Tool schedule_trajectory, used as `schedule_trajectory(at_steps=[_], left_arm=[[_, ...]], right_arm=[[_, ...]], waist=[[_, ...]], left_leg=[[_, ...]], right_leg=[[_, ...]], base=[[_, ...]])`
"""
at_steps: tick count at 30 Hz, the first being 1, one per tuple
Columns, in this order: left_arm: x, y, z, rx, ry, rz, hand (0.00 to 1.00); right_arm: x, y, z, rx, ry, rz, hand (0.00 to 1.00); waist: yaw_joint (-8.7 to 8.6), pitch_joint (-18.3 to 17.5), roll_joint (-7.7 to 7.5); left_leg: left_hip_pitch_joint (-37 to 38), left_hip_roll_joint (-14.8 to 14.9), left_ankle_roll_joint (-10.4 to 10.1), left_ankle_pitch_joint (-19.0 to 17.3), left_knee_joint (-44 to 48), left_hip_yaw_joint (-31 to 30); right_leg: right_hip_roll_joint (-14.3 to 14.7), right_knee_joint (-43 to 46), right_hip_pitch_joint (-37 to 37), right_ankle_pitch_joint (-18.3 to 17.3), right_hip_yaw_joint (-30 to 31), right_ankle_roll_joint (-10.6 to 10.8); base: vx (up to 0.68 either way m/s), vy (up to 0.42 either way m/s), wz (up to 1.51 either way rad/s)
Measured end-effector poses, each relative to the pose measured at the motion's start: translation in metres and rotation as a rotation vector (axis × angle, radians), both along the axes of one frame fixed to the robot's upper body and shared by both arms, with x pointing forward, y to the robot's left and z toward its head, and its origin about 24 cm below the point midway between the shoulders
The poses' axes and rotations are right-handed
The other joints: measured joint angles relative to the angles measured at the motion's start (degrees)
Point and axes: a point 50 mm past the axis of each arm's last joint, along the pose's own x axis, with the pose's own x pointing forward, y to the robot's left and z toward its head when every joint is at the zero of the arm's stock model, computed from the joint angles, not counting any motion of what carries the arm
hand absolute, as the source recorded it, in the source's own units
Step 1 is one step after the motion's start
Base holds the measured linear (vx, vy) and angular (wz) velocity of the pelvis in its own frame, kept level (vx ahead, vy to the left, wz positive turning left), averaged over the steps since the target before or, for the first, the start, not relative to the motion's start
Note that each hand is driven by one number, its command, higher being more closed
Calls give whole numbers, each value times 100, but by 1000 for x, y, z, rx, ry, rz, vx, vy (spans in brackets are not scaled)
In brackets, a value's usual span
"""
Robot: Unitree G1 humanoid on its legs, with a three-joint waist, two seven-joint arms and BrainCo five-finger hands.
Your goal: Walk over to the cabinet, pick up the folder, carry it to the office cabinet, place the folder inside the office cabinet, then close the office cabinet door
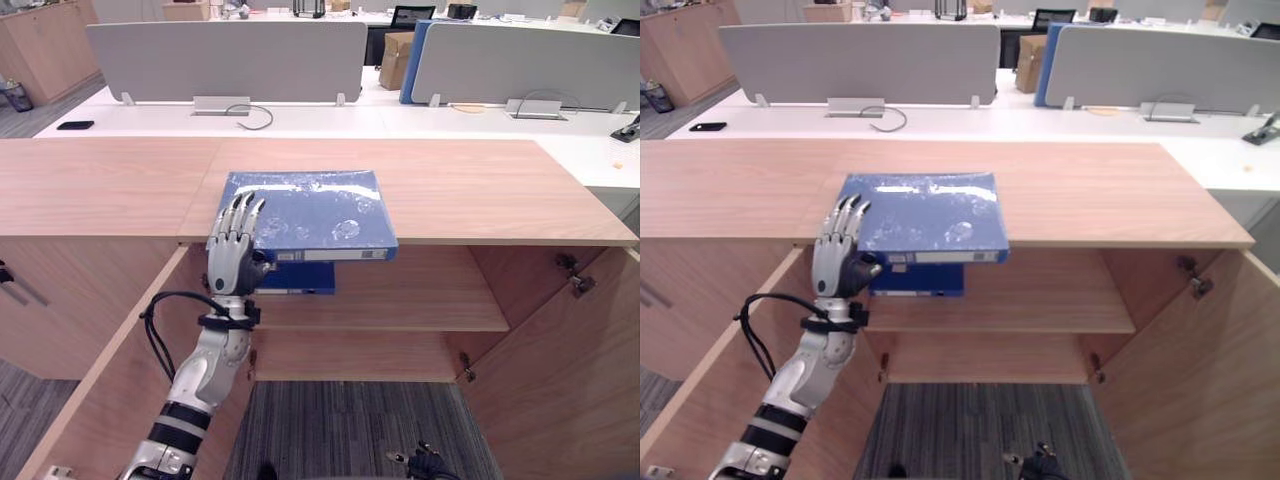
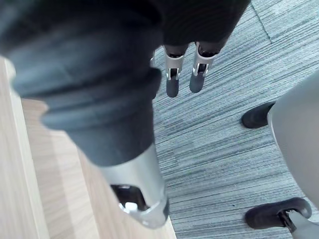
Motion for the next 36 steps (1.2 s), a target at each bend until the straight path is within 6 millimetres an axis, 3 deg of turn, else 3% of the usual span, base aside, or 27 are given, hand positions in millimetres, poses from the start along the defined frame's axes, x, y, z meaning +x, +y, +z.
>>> schedule_trajectory(at_steps=[9,33,34,36], left_arm=[[8,7,-13,52,64,30,0],[32,27,-12,120,108,110,0],[33,28,-12,117,110,117,100],[36,30,-12,116,115,125,100]], right_arm=[[3,0,1,1,-8,1,0],[10,0,2,16,-29,-31,0],[10,0,2,17,-29,-30,0],[10,-1,2,17,-30,-29,0]], waist=[[-40,70,3],[-170,83,14],[-177,83,15],[-180,83,16]], left_leg=[[-1,-22,5,-29,3,31],[21,-29,-2,-68,5,87],[24,-28,-3,-70,5,92],[31,-27,-3,-71,5,102]], right_leg=[[-25,-23,-1,1,14,1],[-38,-61,-3,4,73,-2],[-38,-60,-3,5,79,-2],[-38,-58,-3,5,91,-2]], base=[[0,0,0],[-1,0,0],[0,0,0],[0,0,0]])
